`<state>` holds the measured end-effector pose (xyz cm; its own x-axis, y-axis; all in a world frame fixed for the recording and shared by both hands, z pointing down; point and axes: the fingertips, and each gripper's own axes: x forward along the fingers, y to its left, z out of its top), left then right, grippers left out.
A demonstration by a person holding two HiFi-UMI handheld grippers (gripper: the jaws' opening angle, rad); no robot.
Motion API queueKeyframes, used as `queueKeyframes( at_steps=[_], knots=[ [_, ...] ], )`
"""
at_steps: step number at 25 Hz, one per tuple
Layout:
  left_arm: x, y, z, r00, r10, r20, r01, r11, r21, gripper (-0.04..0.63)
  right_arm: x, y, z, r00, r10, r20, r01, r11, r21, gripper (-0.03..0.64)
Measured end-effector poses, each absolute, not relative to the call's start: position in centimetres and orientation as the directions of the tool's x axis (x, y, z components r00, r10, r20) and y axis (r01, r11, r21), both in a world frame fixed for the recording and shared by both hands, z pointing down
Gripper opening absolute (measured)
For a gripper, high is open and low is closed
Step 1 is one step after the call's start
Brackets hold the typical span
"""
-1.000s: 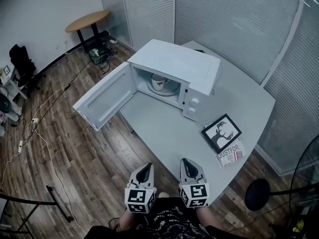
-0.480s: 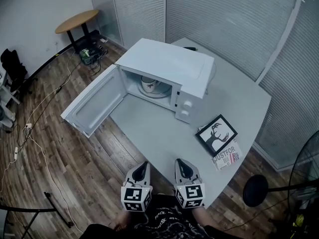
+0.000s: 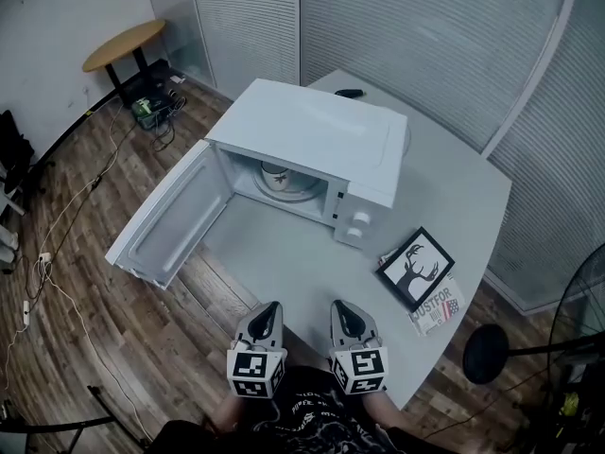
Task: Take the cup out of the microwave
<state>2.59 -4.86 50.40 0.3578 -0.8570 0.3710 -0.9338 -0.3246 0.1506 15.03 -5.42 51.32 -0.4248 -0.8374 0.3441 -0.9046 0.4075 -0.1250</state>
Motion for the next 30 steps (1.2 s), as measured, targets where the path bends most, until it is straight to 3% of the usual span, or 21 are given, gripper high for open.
queueKeyframes(
  at_steps=[30],
  knots=[
    [-7.0,-19.4,51.0,0.511,-0.789,0.341,-0.859,-0.482,0.171,0.006,6.3,-17.5,51.8,-0.273,-0.890,0.365,-0.961,0.240,-0.135,0.006]
  ],
)
